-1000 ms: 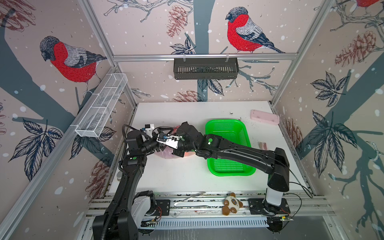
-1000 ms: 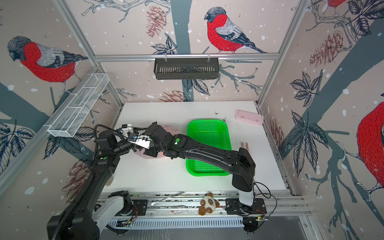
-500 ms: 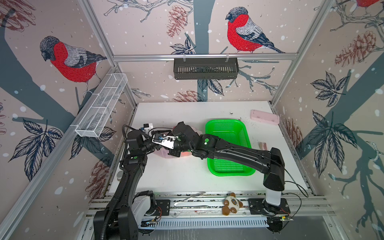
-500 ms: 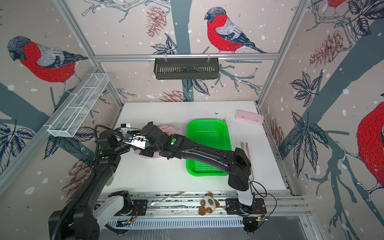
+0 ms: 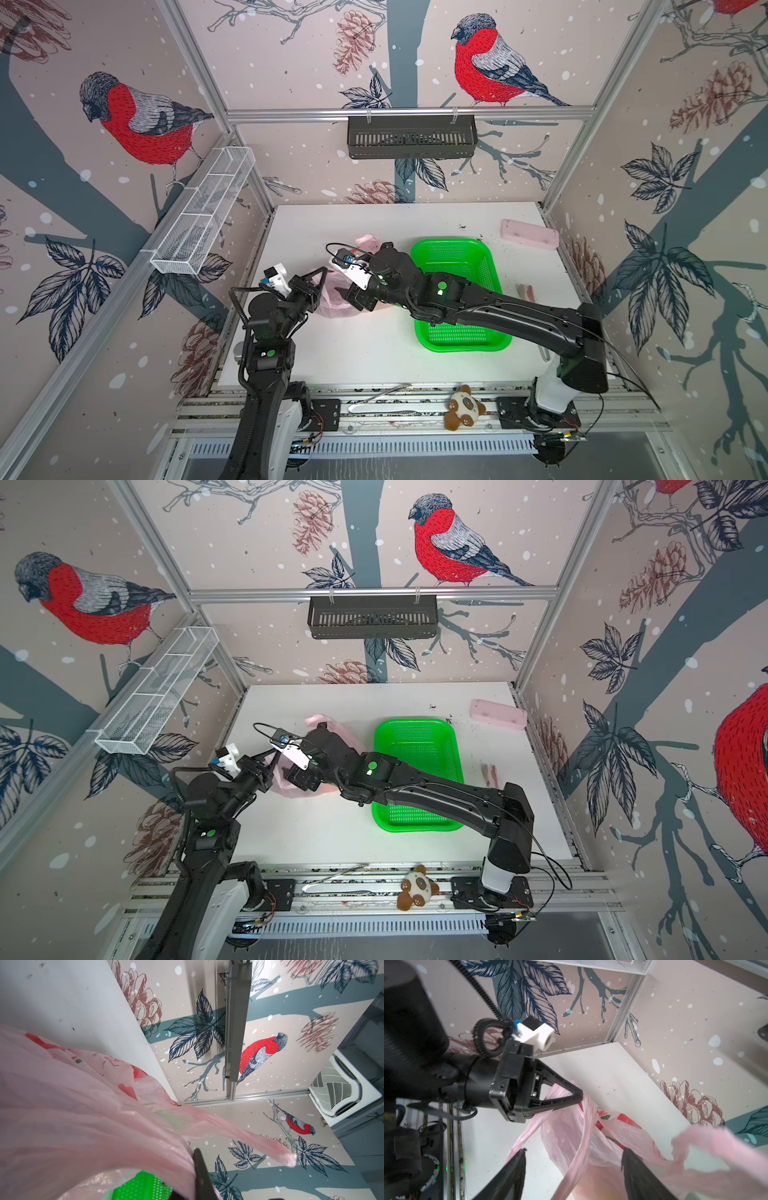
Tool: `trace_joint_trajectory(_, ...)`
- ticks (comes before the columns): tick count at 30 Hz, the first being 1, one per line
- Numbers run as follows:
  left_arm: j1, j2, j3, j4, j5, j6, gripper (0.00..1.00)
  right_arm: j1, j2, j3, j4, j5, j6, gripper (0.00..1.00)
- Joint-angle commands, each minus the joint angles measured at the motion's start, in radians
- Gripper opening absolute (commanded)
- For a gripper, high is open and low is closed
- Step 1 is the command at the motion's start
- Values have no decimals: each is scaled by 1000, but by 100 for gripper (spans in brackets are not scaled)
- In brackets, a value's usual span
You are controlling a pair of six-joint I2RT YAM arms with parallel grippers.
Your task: Untie the knot of the plastic bag and take out the fruit
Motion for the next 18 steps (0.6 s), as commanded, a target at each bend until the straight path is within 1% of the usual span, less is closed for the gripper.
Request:
trace_joint_trajectory(1,0,-51,-29,55,-96,-68,6,-5,13,5,39,54,161,70)
trace_joint_trajectory(4,0,-75,-46,61,-103,-82,6,-20,46,22,42,40,246,64)
trace_joint_trajectory(7,0,-85,-54,74,-104,-87,11,-37,67,38,50,61,333,58)
trace_joint_trajectory(9,0,-87,-56,79,-105,-86,13,-65,61,30,60,54,429,54)
trace_joint_trajectory(11,0,-86,-56,84,-105,-84,14,-90,46,13,60,54,522,53)
trace_joint_trajectory(12,0,-87,-56,86,-106,-83,14,-96,33,-4,66,72,557,53)
trace_joint_trajectory(15,-1,-83,-55,85,-105,-78,14,-96,-1,-52,85,155,608,53)
trace_joint_trajectory(18,0,-76,-53,91,-95,-73,14,-116,11,-37,44,176,626,53)
